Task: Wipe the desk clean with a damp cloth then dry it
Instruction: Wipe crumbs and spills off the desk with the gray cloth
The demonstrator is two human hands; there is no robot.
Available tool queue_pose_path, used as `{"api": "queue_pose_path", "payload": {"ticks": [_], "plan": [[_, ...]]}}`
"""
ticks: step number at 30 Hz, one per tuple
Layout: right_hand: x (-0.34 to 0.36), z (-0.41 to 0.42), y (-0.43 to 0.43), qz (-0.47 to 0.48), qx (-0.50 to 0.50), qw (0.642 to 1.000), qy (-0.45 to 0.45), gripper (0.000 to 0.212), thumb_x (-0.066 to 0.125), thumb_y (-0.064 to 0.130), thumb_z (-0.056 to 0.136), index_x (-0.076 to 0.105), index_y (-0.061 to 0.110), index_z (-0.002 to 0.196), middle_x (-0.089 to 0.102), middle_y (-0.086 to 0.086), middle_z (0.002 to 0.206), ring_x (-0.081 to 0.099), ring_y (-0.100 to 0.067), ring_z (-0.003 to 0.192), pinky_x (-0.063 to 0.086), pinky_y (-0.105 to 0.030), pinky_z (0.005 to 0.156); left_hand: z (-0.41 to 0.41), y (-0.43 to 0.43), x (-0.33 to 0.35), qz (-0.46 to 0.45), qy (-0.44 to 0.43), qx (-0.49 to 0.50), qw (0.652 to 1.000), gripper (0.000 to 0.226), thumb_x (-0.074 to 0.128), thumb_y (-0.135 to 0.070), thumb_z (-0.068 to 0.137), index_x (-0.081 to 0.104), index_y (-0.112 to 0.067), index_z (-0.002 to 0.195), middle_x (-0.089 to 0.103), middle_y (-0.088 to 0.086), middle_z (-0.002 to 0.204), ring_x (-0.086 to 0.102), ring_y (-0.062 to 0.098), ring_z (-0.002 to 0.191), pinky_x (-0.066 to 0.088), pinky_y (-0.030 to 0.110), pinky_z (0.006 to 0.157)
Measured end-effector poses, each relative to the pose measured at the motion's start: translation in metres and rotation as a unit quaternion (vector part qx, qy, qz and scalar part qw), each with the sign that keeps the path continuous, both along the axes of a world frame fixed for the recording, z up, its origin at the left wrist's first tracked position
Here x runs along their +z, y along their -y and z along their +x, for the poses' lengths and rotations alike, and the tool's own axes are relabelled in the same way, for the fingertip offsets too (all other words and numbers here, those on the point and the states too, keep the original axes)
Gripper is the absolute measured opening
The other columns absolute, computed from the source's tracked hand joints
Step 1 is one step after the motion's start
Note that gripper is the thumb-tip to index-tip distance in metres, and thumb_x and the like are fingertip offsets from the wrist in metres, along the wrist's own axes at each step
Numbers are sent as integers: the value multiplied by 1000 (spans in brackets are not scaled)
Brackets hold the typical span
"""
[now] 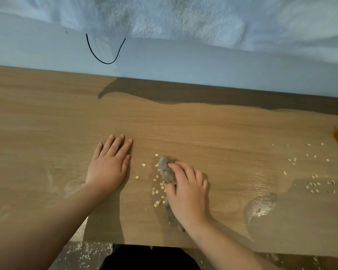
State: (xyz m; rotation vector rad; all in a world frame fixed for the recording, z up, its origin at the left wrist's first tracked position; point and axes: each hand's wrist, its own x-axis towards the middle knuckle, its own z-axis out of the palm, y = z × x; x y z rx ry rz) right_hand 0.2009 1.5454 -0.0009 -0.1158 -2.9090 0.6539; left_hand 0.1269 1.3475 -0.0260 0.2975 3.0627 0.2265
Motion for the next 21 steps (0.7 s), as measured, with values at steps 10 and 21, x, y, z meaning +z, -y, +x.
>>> {"api": "queue_pose_path", "payload": {"ticks": [10,21], "plan": [[0,-76,-36,79,-25,993,82,49,48,26,86,43,27,136,39,7,143,33,-24,121,25,-38,95,31,34,5,-27,7,14,1000,58,18,-53,92,34,-30,142,35,2,148,23,25,140,16,41,112],[9,-106,-45,72,45,993,82,48,47,25,88,43,33,135,39,10,144,32,-21,124,25,-36,96,41,38,-2,-27,8,31,999,65,-4,-64,86,4,-34,144,11,-4,154,-2,18,143,-4,35,113]]}}
